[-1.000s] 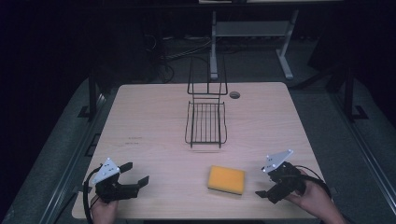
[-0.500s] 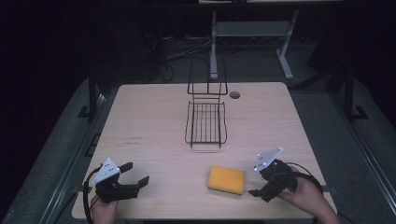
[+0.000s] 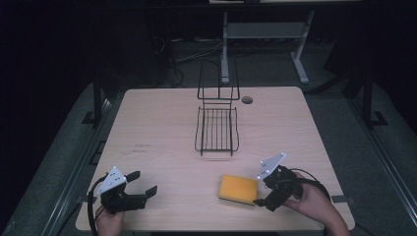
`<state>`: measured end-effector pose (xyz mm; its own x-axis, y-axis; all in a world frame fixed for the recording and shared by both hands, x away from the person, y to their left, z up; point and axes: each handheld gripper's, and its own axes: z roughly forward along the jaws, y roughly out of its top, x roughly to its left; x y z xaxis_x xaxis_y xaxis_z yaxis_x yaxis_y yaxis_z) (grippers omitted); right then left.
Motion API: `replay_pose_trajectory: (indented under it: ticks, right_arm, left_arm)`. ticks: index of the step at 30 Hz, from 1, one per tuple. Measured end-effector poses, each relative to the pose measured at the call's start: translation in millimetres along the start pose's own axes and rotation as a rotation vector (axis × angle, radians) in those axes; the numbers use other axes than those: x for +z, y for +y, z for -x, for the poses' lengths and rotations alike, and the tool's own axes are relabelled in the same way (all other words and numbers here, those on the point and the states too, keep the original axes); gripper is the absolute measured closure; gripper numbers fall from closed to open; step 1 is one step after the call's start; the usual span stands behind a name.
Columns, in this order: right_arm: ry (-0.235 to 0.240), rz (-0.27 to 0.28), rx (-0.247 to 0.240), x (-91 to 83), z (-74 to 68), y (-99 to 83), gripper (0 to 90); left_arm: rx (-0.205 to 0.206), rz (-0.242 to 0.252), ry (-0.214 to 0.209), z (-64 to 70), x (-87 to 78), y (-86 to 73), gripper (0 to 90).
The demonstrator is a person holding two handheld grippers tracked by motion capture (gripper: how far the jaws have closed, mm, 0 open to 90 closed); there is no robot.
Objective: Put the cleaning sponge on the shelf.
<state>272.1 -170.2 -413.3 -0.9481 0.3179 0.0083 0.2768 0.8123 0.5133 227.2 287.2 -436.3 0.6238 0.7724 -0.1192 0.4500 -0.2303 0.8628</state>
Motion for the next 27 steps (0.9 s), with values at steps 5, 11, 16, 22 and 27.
replay_pose_trajectory:
  ticks: [5, 11, 16, 22, 27]
  right_arm:
    - [0.005, 0.004, -0.005, 3.5, 0.3, 6.2, 13.7]
    - [0.015, -0.007, -0.021, 11.2, -0.9, 12.8, 13.7]
    - [0.022, -0.017, -0.032, 17.4, -1.1, 19.4, 13.6]
    - [0.028, -0.013, -0.044, 21.9, 0.0, 27.4, 13.5]
    - [0.028, -0.02, -0.047, 26.1, 1.0, 30.6, 13.5]
  left_arm:
    - [0.0, 0.001, 0.0, -0.2, -0.2, -0.1, 12.8]
    - [-0.001, 0.003, 0.001, -0.6, -0.5, -0.1, 12.8]
    - [-0.001, 0.003, -0.003, -0.3, -0.2, -0.1, 12.8]
    - [-0.001, 0.005, -0.001, -0.6, -0.8, -0.1, 12.8]
    - [-0.005, 0.007, -0.001, -0.7, -1.3, -0.2, 12.8]
